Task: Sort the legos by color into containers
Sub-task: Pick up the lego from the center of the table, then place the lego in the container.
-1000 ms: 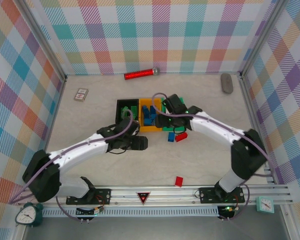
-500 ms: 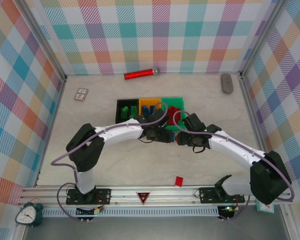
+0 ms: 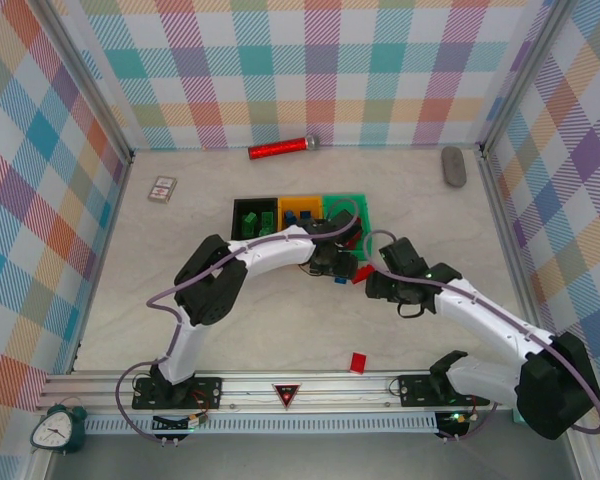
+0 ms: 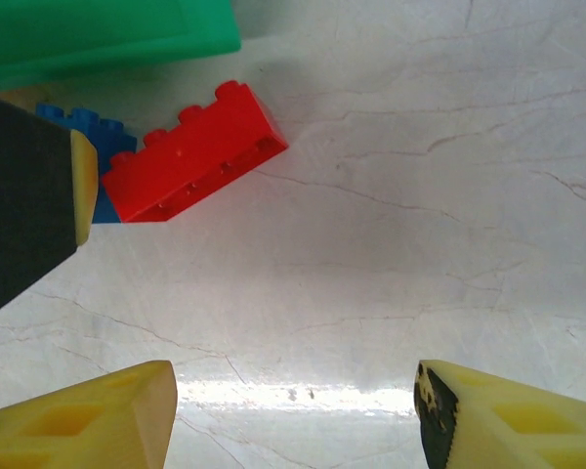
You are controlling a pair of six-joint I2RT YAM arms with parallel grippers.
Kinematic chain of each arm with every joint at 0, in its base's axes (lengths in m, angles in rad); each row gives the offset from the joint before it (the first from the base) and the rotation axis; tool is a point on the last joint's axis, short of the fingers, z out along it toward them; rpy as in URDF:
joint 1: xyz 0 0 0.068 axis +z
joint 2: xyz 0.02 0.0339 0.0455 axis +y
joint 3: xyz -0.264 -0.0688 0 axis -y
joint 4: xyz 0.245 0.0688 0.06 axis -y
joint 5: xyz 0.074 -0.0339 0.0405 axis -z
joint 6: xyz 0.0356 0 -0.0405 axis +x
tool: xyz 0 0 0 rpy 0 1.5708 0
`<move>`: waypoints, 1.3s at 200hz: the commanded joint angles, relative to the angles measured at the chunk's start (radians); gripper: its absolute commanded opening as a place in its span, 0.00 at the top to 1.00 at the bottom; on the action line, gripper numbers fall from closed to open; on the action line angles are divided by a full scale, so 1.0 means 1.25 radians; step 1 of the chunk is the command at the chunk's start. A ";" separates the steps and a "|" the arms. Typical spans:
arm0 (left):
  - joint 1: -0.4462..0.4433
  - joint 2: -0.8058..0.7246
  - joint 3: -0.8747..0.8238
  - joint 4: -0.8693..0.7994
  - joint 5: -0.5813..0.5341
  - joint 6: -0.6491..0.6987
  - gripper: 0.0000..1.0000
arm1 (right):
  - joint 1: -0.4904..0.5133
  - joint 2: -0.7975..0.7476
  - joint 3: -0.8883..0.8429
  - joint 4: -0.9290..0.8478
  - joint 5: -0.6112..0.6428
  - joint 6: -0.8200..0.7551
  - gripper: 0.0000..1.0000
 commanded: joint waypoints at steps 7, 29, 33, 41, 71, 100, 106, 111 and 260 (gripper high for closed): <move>-0.012 0.030 0.038 -0.063 -0.005 0.022 0.41 | -0.005 -0.021 -0.015 -0.019 -0.001 0.016 0.34; -0.013 0.028 0.037 -0.067 -0.002 0.027 0.60 | -0.004 -0.023 -0.021 -0.008 -0.007 0.020 0.34; -0.013 0.024 0.034 -0.067 -0.004 0.027 0.64 | -0.005 -0.022 -0.022 -0.005 -0.007 0.020 0.34; -0.012 0.013 0.027 -0.067 -0.006 0.027 0.66 | -0.005 -0.018 -0.022 0.000 -0.012 0.020 0.34; -0.012 -0.068 -0.015 -0.062 -0.014 0.025 0.84 | -0.005 0.000 -0.027 0.021 -0.028 0.023 0.34; -0.003 -0.162 -0.045 -0.088 -0.067 0.041 0.89 | -0.005 0.038 -0.029 0.044 -0.061 0.018 0.33; 0.004 -0.179 -0.045 -0.099 -0.080 0.046 0.90 | -0.005 0.042 -0.028 0.045 -0.061 0.016 0.33; 0.009 -0.191 -0.045 -0.108 -0.091 0.052 0.89 | -0.005 0.045 -0.029 0.048 -0.061 0.016 0.33; 0.134 -0.268 -0.061 -0.093 -0.066 0.123 0.26 | -0.005 0.266 0.129 0.122 -0.011 0.005 0.25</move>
